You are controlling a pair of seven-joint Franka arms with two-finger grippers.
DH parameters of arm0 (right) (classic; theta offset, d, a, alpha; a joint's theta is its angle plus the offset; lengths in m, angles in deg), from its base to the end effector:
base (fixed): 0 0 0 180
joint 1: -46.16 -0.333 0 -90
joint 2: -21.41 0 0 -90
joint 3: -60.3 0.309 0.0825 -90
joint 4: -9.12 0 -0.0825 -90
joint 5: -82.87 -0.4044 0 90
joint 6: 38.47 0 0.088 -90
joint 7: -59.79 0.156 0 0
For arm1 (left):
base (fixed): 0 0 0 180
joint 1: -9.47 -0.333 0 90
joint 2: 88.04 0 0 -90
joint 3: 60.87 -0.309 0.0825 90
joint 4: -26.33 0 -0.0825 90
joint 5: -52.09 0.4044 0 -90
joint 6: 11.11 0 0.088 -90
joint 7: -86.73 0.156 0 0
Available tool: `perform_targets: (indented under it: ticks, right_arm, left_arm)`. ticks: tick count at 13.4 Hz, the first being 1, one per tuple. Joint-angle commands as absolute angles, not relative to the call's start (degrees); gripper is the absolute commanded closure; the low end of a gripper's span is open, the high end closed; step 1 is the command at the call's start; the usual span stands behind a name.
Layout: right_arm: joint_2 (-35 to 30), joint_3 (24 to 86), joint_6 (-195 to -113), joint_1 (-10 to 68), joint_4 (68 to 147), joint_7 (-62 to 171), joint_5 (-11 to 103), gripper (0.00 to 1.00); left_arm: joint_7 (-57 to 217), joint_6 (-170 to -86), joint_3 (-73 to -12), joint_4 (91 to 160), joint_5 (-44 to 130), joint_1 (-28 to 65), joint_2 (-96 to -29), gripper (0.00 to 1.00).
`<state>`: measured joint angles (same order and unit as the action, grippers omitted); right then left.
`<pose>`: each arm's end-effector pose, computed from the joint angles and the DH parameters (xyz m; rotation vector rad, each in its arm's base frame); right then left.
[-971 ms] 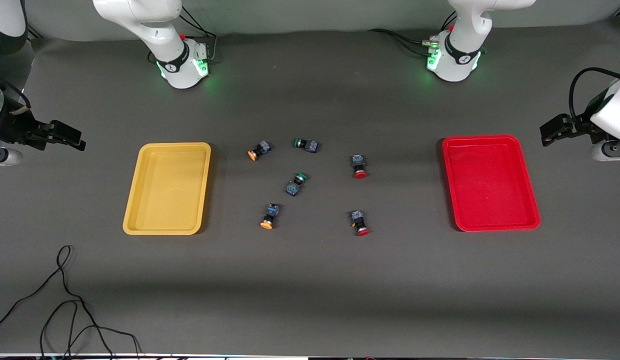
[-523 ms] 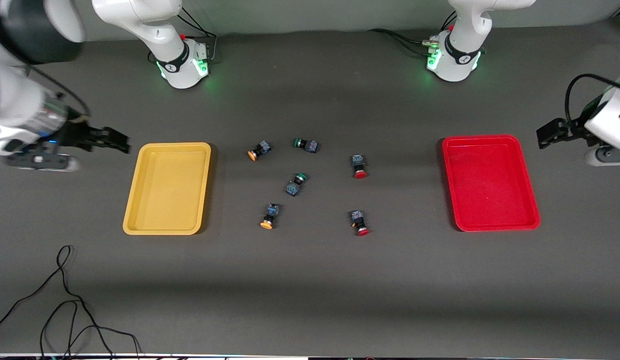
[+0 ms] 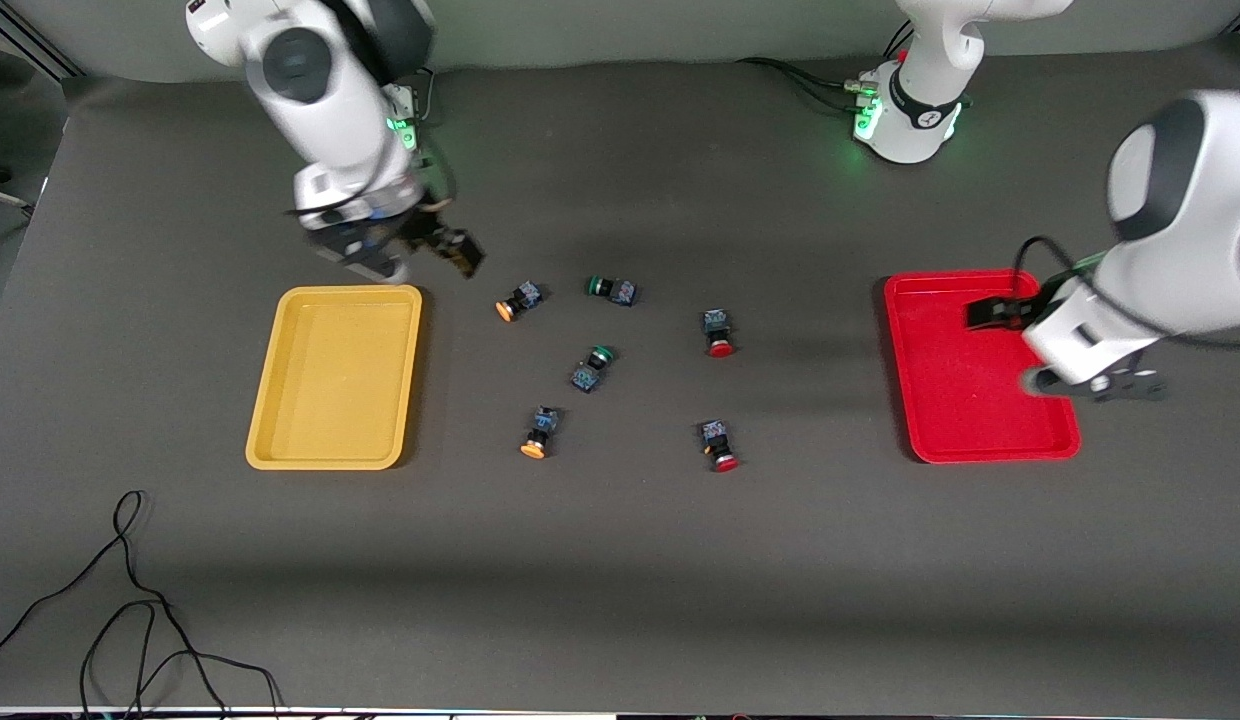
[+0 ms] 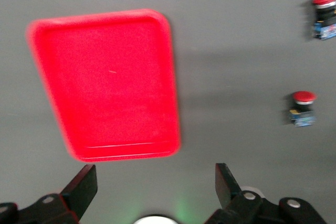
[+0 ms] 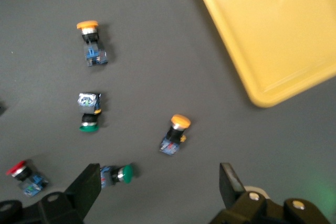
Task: Place red and yellow buttons in trays
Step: 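Grasp the yellow button with the right gripper while the left gripper grasps red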
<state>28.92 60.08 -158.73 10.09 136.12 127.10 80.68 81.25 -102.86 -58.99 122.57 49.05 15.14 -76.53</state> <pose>0.4228 0.3098 0.3681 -2.9854 0.8716 0.0280 0.5883 -0.0853 0.4007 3.0830 -0.0421 -0.4408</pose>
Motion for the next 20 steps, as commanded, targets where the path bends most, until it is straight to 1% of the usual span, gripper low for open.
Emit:
perform_targets:
  ticks: [1,3,4,6,7,8,12,14,15,20]
  right_arm:
    - [26.35,59.16,-162.57,5.13,137.17,139.55,80.41,0.0]
    - [26.77,59.16,-162.92,4.5,139.18,142.74,80.41,0.0]
    - [27.56,59.07,-164.58,4.5,141.55,142.84,80.41,0.0]
    - [27.48,59.07,-172.98,4.5,147.43,144.59,80.41,0.0]
    - [25.91,59.07,-176.86,4.41,149.02,145.38,80.41,0.0]
    - [23.2,59.16,-178.9,4.41,149.13,145.48,80.41,0.0]
    - [12.47,59.07,-189.09,4.41,149.13,145.48,80.41,0.0]
    - [7.99,58.99,-193.49,4.41,149.04,145.48,80.41,0.0]
    - [6.31,58.98,-195.08,4.41,148.95,145.48,80.41,0.0]
    - [3.84,59.07,-196.23,4.5,148.6,145.39,80.5,0.0]
  left_arm:
    - [73.22,-107.06,-58.86,121.52,45.77,19.99,-70.39,0.0]
    - [66.55,-111.46,-57.89,121.61,45.77,24.65,-66.88,0.0]
    - [63.73,-114.18,-57.36,121.61,45.68,26.76,-64.69,0.0]
    - [58.98,-119.63,-54.91,121.69,45.68,29.41,-60.73,0.0]
    - [56.17,-122.09,-53.33,121.87,45.68,30.03,-58.97,0.0]
    - [54.49,-124.55,-52.1,122.57,45.76,30.12,-58.17,0.0]
    - [49.58,-135.8,-51.21,130.38,45.77,33.8,-57.98,0.0]
    - [44.56,-141.95,-51.12,133.28,46.03,37.49,-57.2,0.01]
    - [44.28,-144.33,-51.12,134.6,46.2,37.94,-56.84,0.02]
    - [44.45,-150.67,-51.21,141.02,46.73,38.56,-57.63,0.06]
